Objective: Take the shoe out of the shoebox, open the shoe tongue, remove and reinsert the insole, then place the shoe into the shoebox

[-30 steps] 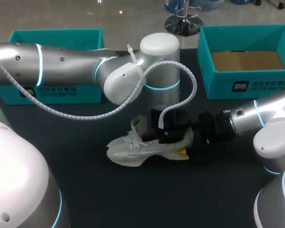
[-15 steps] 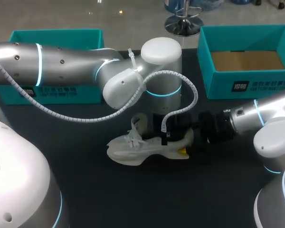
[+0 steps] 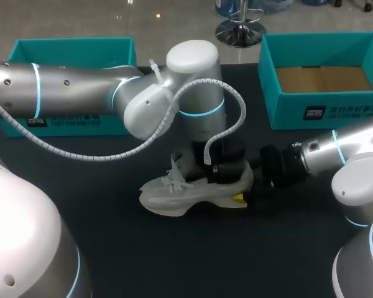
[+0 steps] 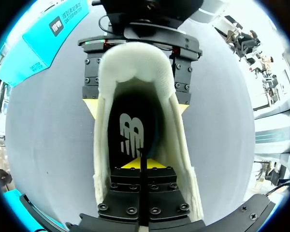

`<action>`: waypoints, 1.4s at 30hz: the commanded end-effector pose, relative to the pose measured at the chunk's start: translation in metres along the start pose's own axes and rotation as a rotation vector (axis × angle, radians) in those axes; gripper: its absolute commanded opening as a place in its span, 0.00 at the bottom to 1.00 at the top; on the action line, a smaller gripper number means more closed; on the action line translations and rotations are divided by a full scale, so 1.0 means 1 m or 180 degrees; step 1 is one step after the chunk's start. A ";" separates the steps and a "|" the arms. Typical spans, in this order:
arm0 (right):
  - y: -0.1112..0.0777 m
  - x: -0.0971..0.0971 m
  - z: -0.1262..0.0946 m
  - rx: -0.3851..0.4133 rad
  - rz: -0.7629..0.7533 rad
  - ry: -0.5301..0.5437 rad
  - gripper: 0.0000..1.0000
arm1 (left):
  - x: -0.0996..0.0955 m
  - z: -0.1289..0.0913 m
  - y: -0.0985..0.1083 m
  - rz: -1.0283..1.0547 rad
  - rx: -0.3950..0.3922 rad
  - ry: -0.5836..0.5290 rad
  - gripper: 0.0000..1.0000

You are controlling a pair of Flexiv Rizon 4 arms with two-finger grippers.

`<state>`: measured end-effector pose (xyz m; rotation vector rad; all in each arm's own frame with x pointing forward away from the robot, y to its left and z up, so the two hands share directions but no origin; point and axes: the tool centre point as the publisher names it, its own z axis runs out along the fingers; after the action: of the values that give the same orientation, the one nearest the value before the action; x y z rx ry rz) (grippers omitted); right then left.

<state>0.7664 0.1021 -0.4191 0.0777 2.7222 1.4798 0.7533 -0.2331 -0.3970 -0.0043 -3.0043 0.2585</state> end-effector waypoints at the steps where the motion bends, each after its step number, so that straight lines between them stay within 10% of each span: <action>1: 0.000 0.001 0.003 0.0013 0.0000 -0.0003 0.00 | -0.002 -0.010 0.012 0.0002 0.0173 0.0077 0.00; 42: 0.000 0.001 0.003 0.0013 0.0000 -0.0003 0.00 | 0.024 -0.099 -0.010 0.0536 0.1671 0.1129 0.00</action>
<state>0.7656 0.1025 -0.4191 0.0772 2.7230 1.4796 0.7379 -0.2254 -0.2966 -0.2157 -2.5265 0.9225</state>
